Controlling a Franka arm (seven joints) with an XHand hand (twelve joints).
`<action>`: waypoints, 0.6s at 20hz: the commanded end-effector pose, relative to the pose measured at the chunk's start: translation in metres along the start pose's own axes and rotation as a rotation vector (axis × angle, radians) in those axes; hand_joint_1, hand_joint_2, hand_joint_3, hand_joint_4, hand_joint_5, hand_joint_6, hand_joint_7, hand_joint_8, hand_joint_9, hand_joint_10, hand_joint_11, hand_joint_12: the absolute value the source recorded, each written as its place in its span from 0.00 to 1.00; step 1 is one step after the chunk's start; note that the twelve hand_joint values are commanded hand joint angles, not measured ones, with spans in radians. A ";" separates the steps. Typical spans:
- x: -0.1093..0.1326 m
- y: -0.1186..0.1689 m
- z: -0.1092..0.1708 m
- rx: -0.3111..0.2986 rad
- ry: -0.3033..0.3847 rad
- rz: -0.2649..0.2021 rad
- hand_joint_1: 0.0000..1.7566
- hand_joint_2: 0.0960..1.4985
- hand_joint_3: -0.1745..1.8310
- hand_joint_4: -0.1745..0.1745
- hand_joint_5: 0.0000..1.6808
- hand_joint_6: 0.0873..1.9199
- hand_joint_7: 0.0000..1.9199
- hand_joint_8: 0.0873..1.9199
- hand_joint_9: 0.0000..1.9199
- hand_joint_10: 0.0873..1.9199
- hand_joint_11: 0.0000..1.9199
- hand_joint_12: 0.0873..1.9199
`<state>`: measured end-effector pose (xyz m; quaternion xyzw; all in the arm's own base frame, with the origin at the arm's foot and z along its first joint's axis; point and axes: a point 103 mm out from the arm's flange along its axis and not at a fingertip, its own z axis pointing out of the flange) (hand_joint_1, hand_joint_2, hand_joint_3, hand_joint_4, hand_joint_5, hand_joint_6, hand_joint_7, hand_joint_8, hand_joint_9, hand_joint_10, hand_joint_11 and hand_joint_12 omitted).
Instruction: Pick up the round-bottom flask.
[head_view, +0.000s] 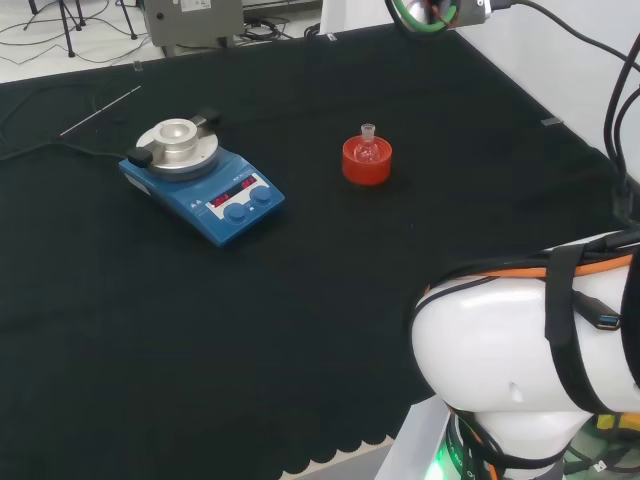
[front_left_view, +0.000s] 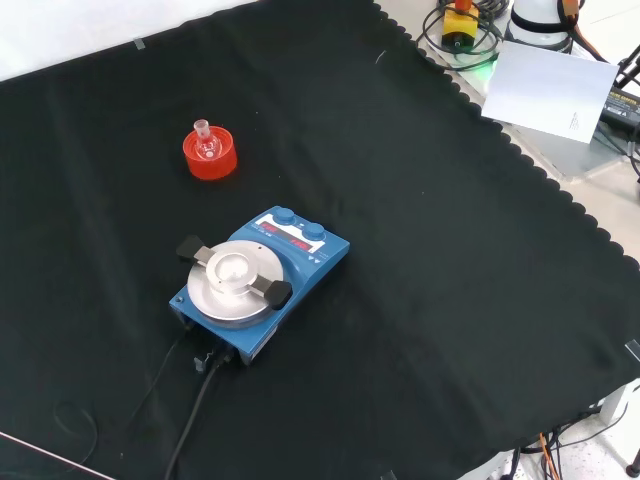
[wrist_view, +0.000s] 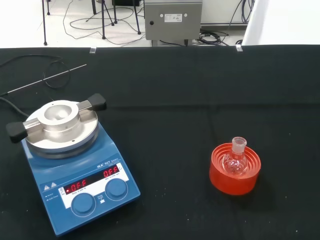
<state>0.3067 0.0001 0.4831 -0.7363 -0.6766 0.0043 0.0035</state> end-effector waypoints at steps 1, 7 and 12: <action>-0.002 -0.009 -0.009 -0.022 0.002 -0.002 0.15 0.75 0.33 0.51 0.18 0.16 0.12 0.28 0.18 0.28 0.06 0.57; -0.003 -0.007 -0.007 -0.011 -0.008 0.004 0.09 0.84 0.23 0.54 0.17 0.00 0.06 0.21 0.10 0.28 0.00 0.55; -0.007 -0.002 0.005 0.009 -0.008 0.016 0.21 0.77 0.20 0.52 0.15 0.00 0.06 0.21 0.11 0.28 0.00 0.55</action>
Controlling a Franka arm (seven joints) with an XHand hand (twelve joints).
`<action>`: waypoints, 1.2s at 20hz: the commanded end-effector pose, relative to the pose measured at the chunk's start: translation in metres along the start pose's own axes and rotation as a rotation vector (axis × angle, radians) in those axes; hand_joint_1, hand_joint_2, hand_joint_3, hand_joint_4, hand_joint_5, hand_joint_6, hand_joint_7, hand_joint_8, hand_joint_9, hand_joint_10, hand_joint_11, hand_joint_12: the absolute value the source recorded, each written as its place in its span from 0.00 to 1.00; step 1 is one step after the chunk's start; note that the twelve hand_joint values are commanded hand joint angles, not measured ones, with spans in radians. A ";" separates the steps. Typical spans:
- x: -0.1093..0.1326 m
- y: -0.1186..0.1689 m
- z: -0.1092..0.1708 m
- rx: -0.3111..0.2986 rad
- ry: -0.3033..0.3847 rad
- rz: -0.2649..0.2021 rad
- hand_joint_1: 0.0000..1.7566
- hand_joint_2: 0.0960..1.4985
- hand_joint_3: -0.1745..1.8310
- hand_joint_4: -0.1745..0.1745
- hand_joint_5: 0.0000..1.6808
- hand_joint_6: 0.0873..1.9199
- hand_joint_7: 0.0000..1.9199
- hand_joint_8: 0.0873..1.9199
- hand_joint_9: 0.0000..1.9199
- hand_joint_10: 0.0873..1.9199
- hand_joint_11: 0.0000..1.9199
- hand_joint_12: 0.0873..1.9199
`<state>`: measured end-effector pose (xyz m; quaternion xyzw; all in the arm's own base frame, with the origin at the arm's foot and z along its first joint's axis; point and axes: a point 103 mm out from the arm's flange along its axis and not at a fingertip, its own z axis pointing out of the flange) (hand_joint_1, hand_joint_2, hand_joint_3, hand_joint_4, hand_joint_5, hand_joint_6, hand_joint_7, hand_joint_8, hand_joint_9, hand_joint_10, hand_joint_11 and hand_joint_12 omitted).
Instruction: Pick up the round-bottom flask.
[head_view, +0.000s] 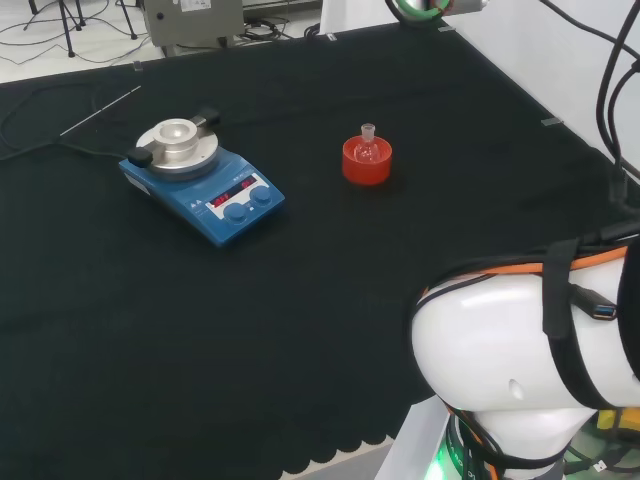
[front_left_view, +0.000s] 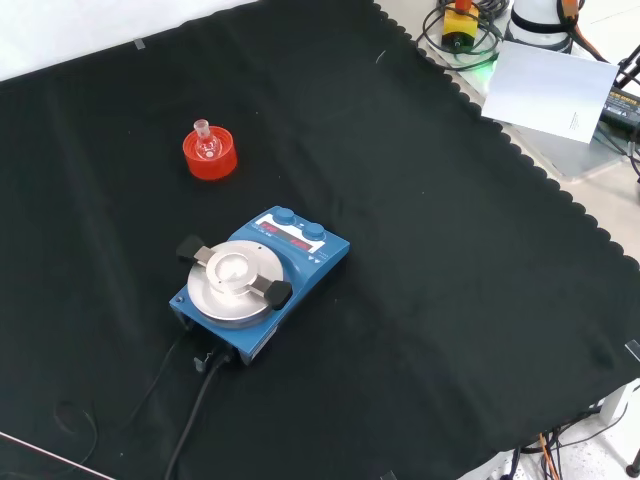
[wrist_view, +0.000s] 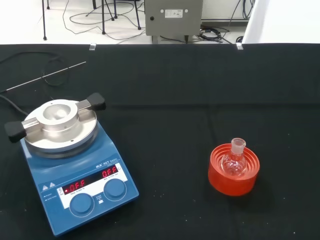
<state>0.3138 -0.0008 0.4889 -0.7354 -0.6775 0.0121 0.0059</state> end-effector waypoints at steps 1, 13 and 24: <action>-0.006 -0.007 0.014 -0.003 0.003 0.021 0.24 0.76 0.20 0.52 0.15 0.00 0.07 0.21 0.11 0.29 0.00 0.55; -0.011 0.032 0.071 -0.015 0.112 0.083 0.31 0.68 0.27 0.48 0.19 0.00 0.08 0.25 0.15 0.31 0.00 0.61; -0.052 0.118 0.142 0.007 0.194 0.107 0.33 0.64 0.31 0.45 0.24 0.00 0.10 0.27 0.17 0.32 0.00 0.65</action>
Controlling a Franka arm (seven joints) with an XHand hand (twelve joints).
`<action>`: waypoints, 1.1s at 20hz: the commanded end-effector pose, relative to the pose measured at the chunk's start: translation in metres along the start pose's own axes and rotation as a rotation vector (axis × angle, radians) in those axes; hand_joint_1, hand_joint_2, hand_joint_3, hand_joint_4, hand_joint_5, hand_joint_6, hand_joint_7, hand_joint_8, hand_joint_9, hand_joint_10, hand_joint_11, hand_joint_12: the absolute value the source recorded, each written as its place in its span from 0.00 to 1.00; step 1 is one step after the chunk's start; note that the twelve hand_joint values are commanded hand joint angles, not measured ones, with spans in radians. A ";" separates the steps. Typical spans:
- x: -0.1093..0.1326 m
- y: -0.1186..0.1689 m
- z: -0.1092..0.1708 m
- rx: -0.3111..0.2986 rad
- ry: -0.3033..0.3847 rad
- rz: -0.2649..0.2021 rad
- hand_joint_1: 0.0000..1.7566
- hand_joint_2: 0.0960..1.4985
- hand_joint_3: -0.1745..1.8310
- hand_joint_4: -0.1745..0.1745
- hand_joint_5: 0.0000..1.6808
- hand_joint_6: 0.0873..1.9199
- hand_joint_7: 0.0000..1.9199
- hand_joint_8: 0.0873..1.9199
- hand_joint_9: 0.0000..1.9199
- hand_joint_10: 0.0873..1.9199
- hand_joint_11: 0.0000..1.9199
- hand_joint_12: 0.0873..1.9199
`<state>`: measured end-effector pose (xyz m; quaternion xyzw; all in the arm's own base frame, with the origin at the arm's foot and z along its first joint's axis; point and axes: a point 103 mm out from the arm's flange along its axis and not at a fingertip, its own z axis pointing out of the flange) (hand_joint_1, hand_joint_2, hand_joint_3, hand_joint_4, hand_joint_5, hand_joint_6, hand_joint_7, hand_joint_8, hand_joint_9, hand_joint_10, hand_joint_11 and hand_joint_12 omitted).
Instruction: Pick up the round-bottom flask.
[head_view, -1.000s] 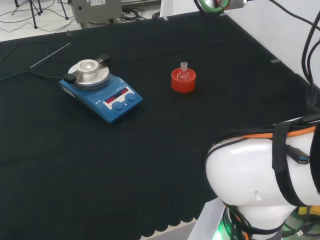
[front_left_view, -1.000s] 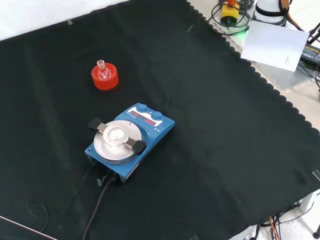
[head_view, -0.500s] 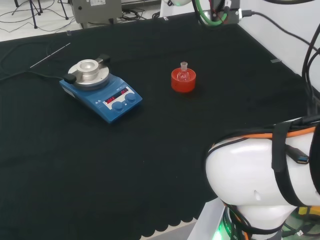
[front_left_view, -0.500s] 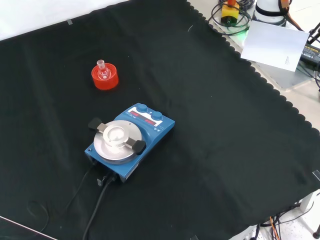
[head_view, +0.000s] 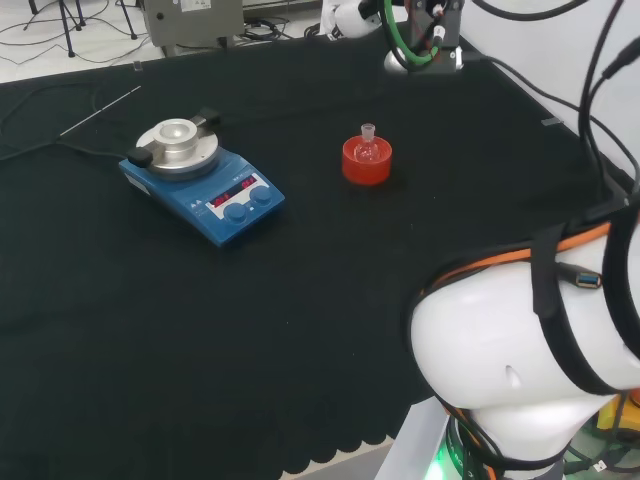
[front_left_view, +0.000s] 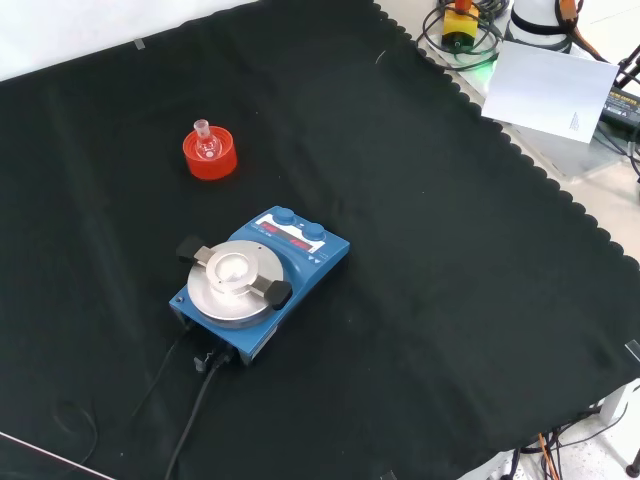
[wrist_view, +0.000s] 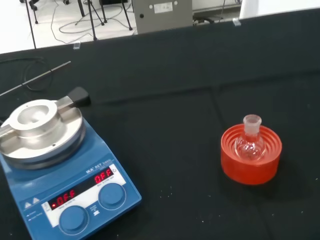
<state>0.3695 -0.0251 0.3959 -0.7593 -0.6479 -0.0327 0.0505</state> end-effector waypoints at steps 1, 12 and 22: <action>-0.040 0.067 0.052 0.006 0.073 0.038 0.33 0.64 0.31 0.44 0.25 0.00 0.10 0.27 0.17 0.32 0.00 0.65; -0.068 0.112 0.116 0.059 0.164 0.088 0.36 0.59 0.33 0.43 0.28 0.00 0.10 0.28 0.18 0.31 0.00 0.67; -0.070 0.139 0.154 0.089 0.192 0.113 0.39 0.53 0.37 0.42 0.27 0.00 0.10 0.29 0.18 0.32 0.00 0.67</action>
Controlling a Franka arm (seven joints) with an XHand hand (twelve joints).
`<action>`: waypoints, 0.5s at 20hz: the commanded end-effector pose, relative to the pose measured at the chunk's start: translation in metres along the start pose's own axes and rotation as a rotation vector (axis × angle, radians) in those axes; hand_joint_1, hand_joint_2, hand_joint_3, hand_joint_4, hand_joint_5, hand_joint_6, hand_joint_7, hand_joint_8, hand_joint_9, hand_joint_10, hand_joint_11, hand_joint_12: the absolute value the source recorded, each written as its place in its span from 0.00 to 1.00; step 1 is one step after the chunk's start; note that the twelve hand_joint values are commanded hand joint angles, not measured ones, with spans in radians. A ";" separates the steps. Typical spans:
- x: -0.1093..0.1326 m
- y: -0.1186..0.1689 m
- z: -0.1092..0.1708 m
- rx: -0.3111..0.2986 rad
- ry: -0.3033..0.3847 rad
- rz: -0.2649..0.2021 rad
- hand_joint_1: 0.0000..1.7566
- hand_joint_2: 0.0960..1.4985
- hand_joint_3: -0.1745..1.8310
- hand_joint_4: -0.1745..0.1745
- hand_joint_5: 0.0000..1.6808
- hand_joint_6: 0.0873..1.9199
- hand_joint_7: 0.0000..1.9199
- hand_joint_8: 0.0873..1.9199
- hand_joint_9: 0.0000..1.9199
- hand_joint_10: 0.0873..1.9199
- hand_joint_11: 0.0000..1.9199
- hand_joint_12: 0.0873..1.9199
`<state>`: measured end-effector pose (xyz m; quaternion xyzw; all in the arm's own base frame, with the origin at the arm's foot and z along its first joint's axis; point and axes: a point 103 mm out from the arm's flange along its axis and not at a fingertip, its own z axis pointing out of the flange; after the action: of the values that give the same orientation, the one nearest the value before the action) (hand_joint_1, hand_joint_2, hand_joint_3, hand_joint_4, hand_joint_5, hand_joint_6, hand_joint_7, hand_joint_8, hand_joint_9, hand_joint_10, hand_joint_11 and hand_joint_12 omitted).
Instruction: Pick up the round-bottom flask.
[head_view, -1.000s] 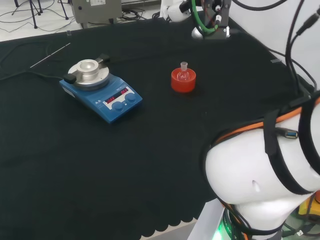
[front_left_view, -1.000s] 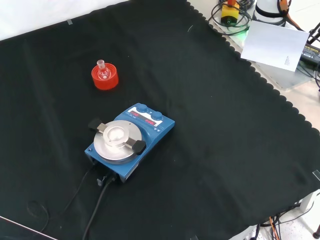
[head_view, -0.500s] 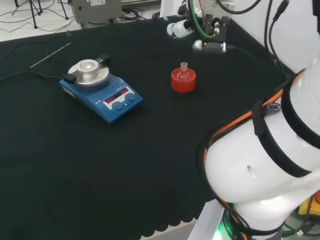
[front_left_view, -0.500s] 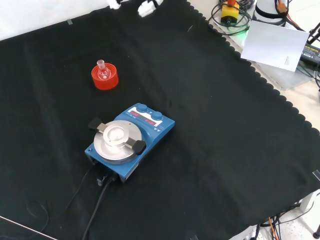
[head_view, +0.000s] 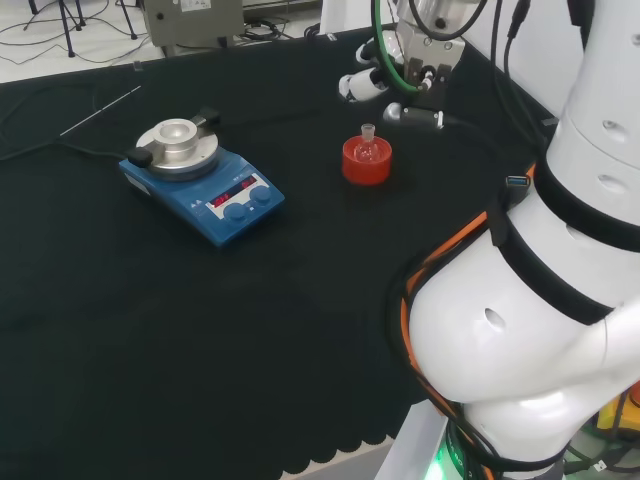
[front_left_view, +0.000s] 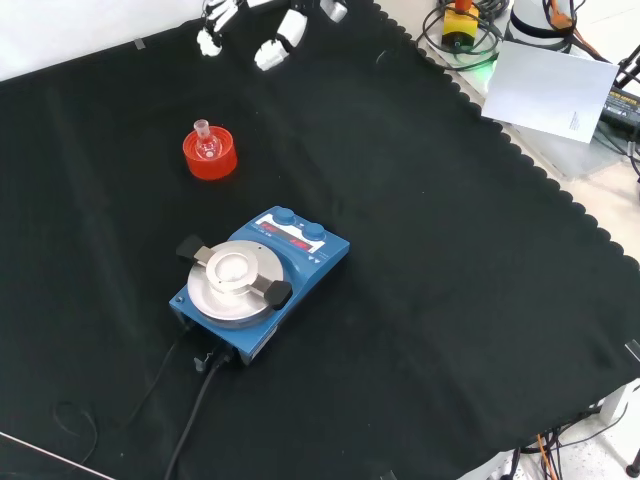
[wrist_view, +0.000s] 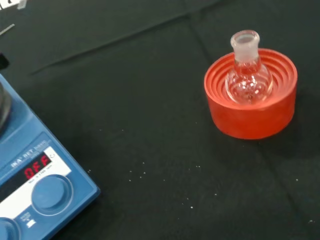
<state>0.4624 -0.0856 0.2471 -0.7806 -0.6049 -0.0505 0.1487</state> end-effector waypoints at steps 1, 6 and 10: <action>-0.007 0.038 0.014 -0.027 0.031 0.011 0.39 0.53 0.38 0.42 0.27 0.00 0.10 0.29 0.18 0.32 0.00 0.67; -0.015 0.052 0.030 -0.023 0.064 0.037 0.41 0.51 0.38 0.43 0.27 0.00 0.09 0.29 0.18 0.32 0.00 0.67; -0.023 0.061 0.042 -0.019 0.069 0.058 0.42 0.49 0.38 0.43 0.28 0.00 0.09 0.29 0.18 0.32 0.00 0.66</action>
<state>0.4903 -0.0955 0.2251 -0.7877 -0.5929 -0.0676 0.1532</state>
